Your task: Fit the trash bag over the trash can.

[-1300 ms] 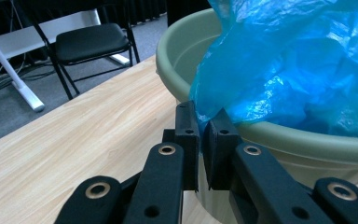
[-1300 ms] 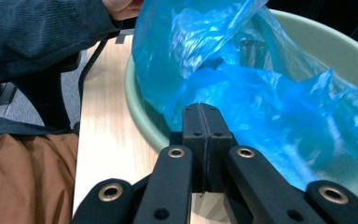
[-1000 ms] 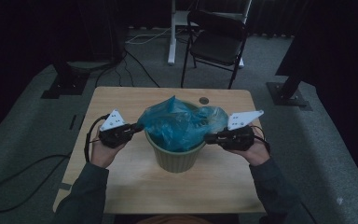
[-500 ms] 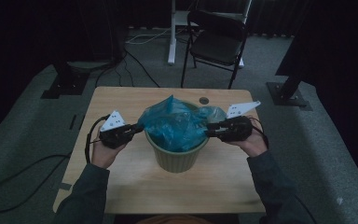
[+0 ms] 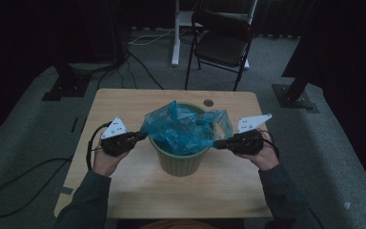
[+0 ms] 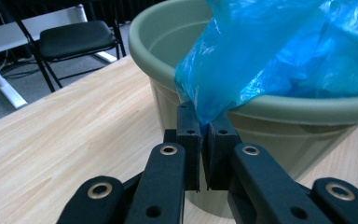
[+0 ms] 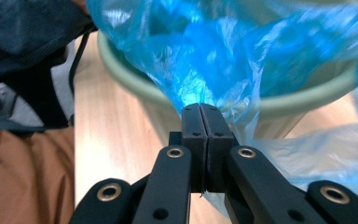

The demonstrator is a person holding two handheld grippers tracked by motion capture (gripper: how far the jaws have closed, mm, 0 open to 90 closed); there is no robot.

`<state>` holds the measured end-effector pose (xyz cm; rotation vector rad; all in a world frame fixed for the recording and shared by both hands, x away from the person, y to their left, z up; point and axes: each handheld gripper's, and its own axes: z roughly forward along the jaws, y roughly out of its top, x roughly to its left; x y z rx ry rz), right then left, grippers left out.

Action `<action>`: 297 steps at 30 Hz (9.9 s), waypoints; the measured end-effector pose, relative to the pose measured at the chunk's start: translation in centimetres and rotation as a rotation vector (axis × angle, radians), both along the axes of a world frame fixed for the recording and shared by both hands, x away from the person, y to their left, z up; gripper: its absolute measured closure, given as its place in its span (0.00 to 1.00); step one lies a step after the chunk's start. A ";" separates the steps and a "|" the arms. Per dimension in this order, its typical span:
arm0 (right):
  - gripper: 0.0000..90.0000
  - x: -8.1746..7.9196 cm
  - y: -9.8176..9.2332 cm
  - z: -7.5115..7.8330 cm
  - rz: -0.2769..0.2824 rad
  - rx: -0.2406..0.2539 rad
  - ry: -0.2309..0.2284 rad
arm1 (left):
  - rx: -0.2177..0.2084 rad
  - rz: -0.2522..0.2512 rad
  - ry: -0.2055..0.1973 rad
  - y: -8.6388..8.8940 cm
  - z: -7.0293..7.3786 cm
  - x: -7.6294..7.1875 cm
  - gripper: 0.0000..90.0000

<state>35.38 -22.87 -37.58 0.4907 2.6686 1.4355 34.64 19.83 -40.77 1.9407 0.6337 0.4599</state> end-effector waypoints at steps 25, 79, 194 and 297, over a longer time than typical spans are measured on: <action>1.00 0.7 1.1 -2.9 0.017 -0.048 0.078 | -0.014 -0.001 0.018 0.1 -0.8 -0.4 0.88; 1.00 0.6 1.6 -3.9 0.022 -0.077 0.094 | -0.021 -0.087 0.048 1.3 -2.2 -0.2 1.00; 1.00 4.9 0.6 1.5 -0.225 -0.060 -0.078 | -0.149 -0.080 0.046 1.3 0.1 -0.2 0.99; 1.00 3.9 0.4 1.1 -0.298 -0.010 -0.037 | -0.156 0.057 0.080 0.1 1.9 5.4 0.99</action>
